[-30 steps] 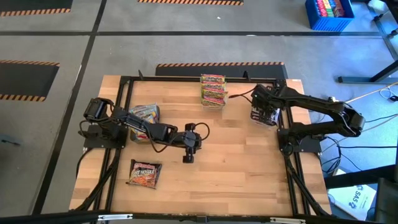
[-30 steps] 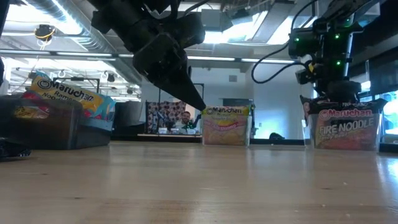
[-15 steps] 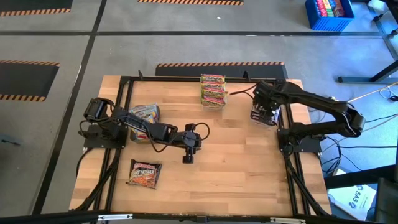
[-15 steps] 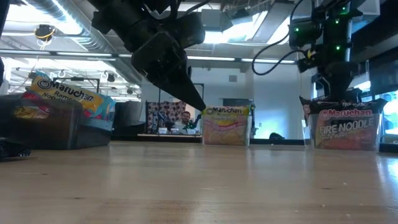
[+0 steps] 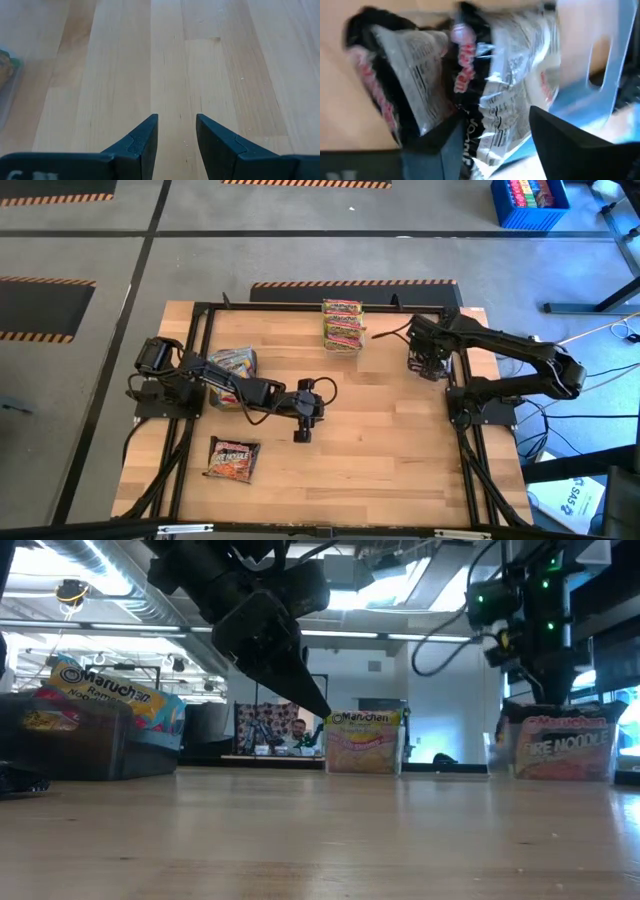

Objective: Sort Maruchan noodles
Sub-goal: Put the right black noodle pack into the bottom transparent bin, then put the black noodle pack into the bottom transparent bin

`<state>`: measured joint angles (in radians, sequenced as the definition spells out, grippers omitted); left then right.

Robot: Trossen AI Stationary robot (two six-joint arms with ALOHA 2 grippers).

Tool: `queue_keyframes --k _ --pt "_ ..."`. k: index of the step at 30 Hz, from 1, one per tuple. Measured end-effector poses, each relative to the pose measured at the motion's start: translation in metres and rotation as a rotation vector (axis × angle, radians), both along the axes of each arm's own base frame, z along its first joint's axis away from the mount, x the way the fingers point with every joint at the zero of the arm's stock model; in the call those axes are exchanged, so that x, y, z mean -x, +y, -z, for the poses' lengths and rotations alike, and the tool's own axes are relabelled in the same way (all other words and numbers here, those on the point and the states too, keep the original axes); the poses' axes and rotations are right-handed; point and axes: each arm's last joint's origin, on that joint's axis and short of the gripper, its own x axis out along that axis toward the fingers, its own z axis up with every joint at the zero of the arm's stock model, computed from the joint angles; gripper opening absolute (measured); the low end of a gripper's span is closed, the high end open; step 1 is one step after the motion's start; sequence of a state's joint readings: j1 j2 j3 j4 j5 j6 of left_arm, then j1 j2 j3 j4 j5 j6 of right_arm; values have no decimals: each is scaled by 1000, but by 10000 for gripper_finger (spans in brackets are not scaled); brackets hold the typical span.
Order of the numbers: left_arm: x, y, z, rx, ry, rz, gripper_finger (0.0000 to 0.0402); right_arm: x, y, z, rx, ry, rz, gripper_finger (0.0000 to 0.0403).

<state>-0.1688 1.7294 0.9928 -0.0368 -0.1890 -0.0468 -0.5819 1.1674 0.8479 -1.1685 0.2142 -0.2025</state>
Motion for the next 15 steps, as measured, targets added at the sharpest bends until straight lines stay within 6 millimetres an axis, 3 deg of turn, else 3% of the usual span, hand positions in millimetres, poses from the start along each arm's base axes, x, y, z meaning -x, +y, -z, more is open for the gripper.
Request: queue_keyframes --k 6,15 --pt "0 0 0 0 0 -1 127 2 -1 5 34 60 -1 176" --pt "0 0 0 -3 -2 -12 127 -8 -4 -30 32 -65 -2 172"
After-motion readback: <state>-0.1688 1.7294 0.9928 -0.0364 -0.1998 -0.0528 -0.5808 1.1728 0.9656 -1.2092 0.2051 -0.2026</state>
